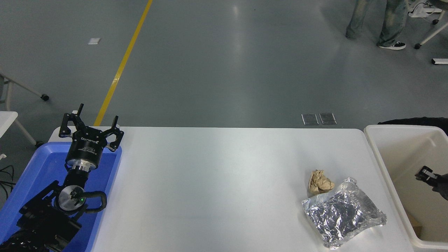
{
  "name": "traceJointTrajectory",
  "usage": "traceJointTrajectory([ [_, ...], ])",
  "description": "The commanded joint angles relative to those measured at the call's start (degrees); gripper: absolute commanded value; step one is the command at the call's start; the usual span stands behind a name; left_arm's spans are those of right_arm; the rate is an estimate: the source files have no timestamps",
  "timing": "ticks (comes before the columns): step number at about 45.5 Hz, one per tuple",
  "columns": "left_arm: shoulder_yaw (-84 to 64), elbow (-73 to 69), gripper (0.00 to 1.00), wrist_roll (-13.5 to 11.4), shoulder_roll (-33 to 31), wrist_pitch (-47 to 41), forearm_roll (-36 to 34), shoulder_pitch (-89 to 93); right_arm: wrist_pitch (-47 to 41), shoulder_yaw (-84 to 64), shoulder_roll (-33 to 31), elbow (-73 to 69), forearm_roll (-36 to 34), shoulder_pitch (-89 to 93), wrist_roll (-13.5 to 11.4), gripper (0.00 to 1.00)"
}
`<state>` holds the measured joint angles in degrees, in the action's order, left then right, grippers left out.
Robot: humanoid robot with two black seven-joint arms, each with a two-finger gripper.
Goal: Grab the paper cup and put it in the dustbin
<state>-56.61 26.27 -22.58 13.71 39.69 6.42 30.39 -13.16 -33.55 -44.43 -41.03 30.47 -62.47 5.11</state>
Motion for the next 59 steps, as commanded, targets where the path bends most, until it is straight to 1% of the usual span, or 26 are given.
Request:
traceJointTrajectory([
  [1, 0.01, 0.01, 1.0, 0.08, 0.0, 0.13, -0.01, 0.02, -7.74, -20.13, -1.72, -20.04, 1.53, -29.69, -0.01, 1.0],
  [4, 0.01, -0.08, 1.0, 0.08, 0.0, 0.13, -0.01, -0.07, -12.66, -24.7, 0.73, -24.43, 0.83, -38.66, -0.01, 1.0],
  [7, 0.01, 0.01, 1.0, 0.08, 0.09, 0.13, -0.01, -0.07, -17.49, -27.96, 4.07, -27.95, -2.15, -45.88, -0.01, 1.0],
  [14, 0.01, -0.08, 1.0, -0.01, 0.09, 0.04, -0.01, -0.16, -27.6, -29.29, 12.33, -34.11, -14.89, -56.78, -0.1, 1.0],
  [18, 0.01, -0.08, 1.0, -0.1, 0.09, -0.05, 0.08, -0.16, -31.56, -28.5, 17.6, -36.04, -21.23, -60.65, -0.28, 1.0],
  [20, 0.01, -0.08, 1.0, -0.1, 0.09, -0.05, 0.08, -0.16, -31.84, -27.88, 20.77, -36.57, -24.3, -62.33, -0.28, 1.0],
  [24, 0.01, -0.08, 1.0, -0.1, 0.09, -0.14, 0.08, -0.16, -31.84, -26.39, 24.38, -36.66, -27.38, -64.35, -0.37, 1.0],
  [30, 0.01, -0.08, 1.0, -0.18, 0.09, -0.14, 0.08, -0.16, -31.84, -25.42, 29.74, -36.66, -28.27, -66.99, -0.37, 1.0],
  [35, 0.01, -0.08, 1.0, -0.18, 0.09, -0.14, 0.08, -0.25, -31.84, -25.51, 32.91, -36.75, -29.15, -68.66, -0.45, 1.0],
  [39, 0.01, -0.08, 1.0, -0.18, 0.09, -0.14, 0.08, -0.25, -31.84, -25.42, 34.14, -37.01, -29.32, -69.98, -0.45, 1.0],
  [47, -0.08, -0.08, 1.0, -0.18, 0.09, -0.22, 0.08, -0.25, -31.84, -25.68, 34.06, -40.26, -29.41, -73.49, -0.45, 1.0],
  [49, -0.08, -0.08, 1.0, -0.18, 0.09, -0.22, 0.08, -0.25, -31.84, -26.21, 33.62, -41.67, -29.41, -74.63, -0.45, 1.0],
  [54, -0.08, -0.08, 1.0, -0.18, 0.09, -0.22, 0.08, -0.25, -31.84, -26.48, 29.93, -44.92, -29.32, -77.36, -0.45, 1.0],
  [59, -0.08, -0.08, 1.0, -0.18, 0.09, -0.22, 0.08, -0.25, -31.84, -26.74, 29.48, -45.28, -29.32, -77.54, -0.45, 1.0],
])
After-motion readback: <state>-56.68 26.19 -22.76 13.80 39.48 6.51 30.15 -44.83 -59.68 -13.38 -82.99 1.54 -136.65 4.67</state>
